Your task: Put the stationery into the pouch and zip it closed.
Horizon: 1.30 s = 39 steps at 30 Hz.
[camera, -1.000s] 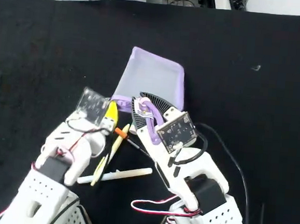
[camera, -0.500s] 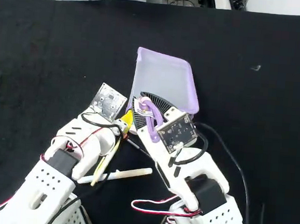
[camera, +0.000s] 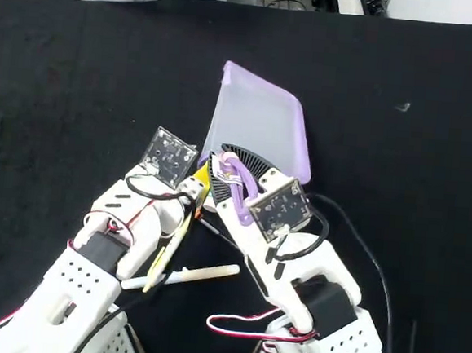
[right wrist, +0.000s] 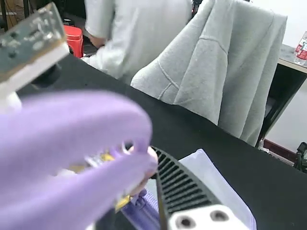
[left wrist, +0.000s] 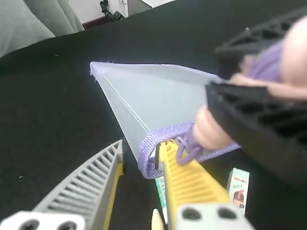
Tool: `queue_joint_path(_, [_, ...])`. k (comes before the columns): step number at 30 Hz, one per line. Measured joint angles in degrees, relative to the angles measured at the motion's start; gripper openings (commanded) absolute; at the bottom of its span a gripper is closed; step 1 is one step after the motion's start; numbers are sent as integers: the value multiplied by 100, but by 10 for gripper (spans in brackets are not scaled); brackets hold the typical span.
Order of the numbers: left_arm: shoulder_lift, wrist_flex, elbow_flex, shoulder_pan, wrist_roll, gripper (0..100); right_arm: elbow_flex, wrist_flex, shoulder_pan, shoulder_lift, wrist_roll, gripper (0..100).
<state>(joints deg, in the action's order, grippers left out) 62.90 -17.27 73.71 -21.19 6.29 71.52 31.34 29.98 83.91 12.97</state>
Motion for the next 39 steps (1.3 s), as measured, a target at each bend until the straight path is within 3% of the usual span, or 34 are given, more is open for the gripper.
queue_joint_path(9, [-220,79,0,-18,-220,124,0,0,0,0,0,11])
queue_joint_path(13, [-431,571,132,-18,-237,24,0,0,-9,0,0,11])
queue_joint_path(18, [-721,985,202,-26,-264,28,0,0,-9,0,0,11])
queue_joint_path(29, [-765,1029,202,0,-264,29,-334,580,-949,0,-9,11])
queue_joint_path(39, [-800,1029,193,747,-273,29,-958,1231,-1565,0,-9,11])
